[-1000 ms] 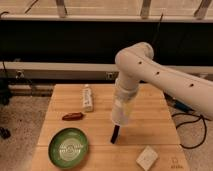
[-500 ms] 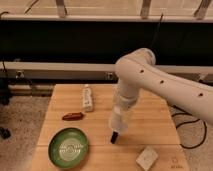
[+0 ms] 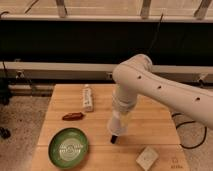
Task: Place the ceramic cup over the eraser
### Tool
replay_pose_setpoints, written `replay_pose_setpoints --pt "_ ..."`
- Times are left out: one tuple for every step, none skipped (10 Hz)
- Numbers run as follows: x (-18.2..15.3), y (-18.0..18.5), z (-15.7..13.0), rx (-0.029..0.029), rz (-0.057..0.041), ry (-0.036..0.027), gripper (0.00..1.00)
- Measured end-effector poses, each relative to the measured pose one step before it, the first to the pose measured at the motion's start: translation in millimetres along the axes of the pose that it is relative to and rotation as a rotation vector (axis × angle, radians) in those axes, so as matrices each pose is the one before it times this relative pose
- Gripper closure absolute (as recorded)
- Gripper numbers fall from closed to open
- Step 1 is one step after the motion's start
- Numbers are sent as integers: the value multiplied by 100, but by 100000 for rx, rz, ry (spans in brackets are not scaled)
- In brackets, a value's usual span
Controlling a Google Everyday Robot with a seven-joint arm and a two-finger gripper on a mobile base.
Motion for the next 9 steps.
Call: replay_pose_setpoints --pt "-31 304 1009 -557 452 -691 100" --pt "36 225 822 -343 537 -612 100" --pt "-23 145 428 -89 485 -541 100" --pt "41 148 429 -118 531 -523 100" --pt "75 74 291 324 521 -486 100" --pt "157 88 360 409 608 -541 100" --pt "201 12 737 681 750 -1068 100" --pt "105 -49 488 601 319 -737 100" --pt "107 -43 549 833 284 -745 100"
